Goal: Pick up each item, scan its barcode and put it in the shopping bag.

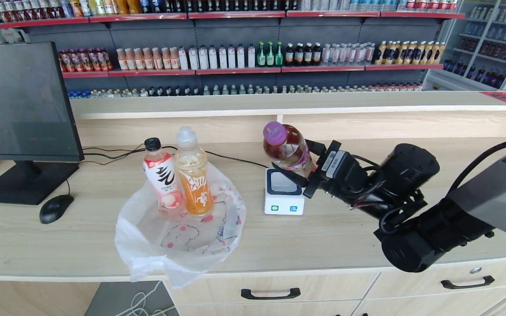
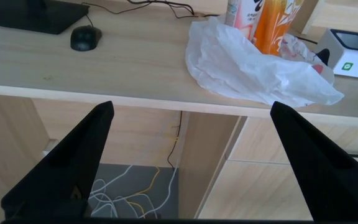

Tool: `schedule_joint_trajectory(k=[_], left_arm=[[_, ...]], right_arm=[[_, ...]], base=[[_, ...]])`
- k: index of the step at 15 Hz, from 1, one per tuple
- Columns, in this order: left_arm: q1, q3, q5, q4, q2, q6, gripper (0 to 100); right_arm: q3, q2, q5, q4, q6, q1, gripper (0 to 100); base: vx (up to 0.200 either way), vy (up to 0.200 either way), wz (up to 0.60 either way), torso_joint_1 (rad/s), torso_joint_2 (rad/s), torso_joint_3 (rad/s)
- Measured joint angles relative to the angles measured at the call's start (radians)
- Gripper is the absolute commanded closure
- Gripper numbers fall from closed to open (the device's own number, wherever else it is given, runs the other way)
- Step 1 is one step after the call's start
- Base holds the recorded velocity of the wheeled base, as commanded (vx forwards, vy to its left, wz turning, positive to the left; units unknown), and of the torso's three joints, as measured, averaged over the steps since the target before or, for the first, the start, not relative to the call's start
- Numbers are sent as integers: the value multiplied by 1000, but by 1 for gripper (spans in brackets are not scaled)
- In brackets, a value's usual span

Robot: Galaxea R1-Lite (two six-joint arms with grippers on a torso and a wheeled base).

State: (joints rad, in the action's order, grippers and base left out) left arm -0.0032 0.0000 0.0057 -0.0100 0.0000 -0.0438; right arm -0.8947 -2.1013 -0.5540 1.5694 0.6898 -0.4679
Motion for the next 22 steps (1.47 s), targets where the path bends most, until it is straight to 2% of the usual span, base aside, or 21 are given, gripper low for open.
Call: schedule_joint_trajectory(k=[4, 8, 13, 22], left_arm=[[0, 0, 0, -1, 0, 1, 0], [0, 0, 0, -2, 0, 1, 0], [0, 0, 0, -2, 0, 1, 0], [0, 0, 0, -4, 0, 3, 0]], right_arm=[[-23, -36, -67, 0, 40, 31, 100], [-48, -62, -79, 1, 86, 53, 100], [-133, -126, -145, 1, 99, 56, 100], [-234, -213, -185, 0, 97, 66, 100]], base=[[0, 0, 0, 0, 0, 0], [0, 0, 0, 0, 0, 0], [0, 0, 0, 0, 0, 0], [0, 0, 0, 0, 0, 0]])
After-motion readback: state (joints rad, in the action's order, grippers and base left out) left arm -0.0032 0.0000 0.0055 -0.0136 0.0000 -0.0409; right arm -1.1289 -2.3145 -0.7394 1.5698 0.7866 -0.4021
